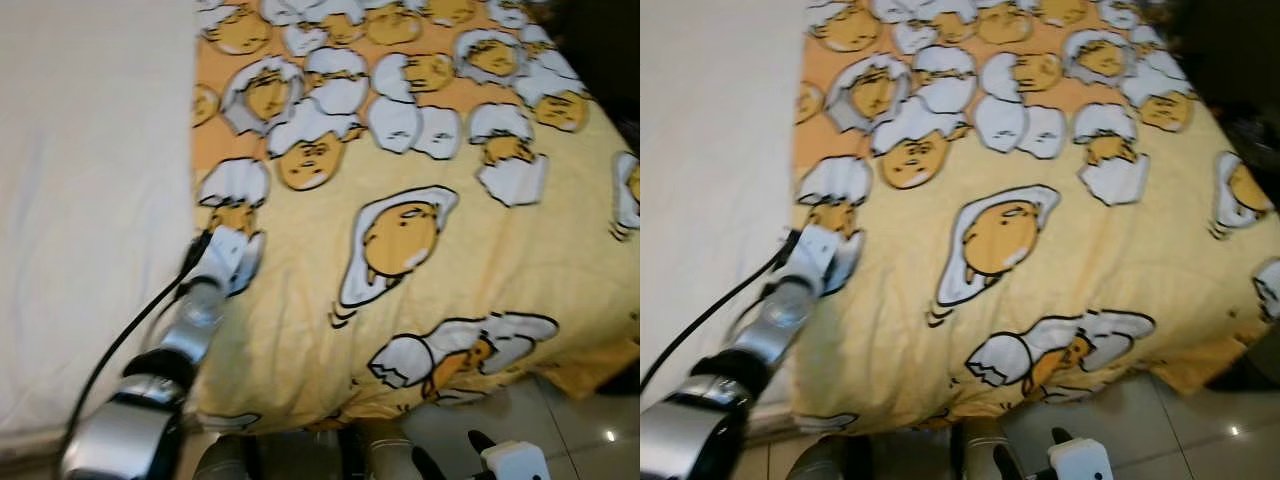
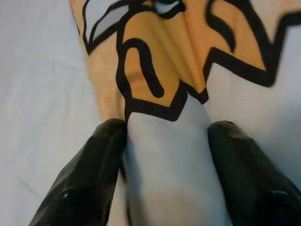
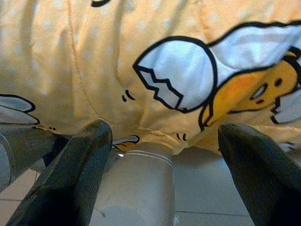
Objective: Clean up the room
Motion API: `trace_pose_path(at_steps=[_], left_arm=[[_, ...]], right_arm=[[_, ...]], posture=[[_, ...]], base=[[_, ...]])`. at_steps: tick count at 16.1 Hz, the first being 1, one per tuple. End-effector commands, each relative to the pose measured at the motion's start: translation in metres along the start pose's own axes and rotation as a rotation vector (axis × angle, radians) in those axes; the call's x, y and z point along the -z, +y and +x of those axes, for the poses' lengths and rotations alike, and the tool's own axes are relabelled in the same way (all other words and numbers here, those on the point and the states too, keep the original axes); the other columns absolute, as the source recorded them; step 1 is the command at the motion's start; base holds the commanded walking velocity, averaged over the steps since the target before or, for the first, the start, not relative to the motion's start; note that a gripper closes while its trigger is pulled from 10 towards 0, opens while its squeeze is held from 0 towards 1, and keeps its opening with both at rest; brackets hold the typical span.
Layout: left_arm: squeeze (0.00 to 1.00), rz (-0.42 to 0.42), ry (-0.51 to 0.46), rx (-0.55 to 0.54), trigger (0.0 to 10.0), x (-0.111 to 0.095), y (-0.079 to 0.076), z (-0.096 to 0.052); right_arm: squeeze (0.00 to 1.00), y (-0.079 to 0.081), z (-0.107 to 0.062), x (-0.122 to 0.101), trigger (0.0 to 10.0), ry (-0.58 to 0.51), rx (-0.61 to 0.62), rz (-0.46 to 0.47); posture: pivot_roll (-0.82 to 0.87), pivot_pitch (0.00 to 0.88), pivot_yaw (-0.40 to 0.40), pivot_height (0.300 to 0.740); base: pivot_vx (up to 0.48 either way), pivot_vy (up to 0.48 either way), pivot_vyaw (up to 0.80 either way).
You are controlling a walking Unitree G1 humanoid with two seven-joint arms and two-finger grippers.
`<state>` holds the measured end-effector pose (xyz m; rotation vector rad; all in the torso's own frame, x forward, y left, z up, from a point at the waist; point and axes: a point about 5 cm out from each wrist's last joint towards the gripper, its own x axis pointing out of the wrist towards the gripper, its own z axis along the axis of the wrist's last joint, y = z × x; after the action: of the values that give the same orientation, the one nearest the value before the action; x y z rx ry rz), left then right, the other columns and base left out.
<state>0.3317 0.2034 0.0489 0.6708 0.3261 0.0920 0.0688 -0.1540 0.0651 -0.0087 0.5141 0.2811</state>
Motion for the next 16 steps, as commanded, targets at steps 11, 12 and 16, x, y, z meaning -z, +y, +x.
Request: trace_pose_path(at_steps=[11,12,16], left_arm=[[0.0,-0.574,0.585,-0.038,10.0,0.141,0.003,-0.068],[0.0,-0.576,0.571,-0.043,10.0,0.137,0.004,-0.066],[0.0,-0.375,0.423,-0.1,10.0,0.104,0.033,-0.051]], right_arm=[[0.0,-0.008,0.037,0.009,10.0,0.003,-0.051,-0.013],[0.0,-0.01,0.042,0.008,10.0,-0.004,-0.051,-0.014],[0.0,-0.028,0.081,-0.01,10.0,-0.11,-0.023,0.027]], posture=[[-0.13,0.102,-0.015,0.74],[-0.12,0.09,-0.013,0.74],[-0.03,0.0,0.024,0.74]], base=[[0.0,0.0,0.0],[0.0,0.0,0.0],[0.0,0.0,0.0]])
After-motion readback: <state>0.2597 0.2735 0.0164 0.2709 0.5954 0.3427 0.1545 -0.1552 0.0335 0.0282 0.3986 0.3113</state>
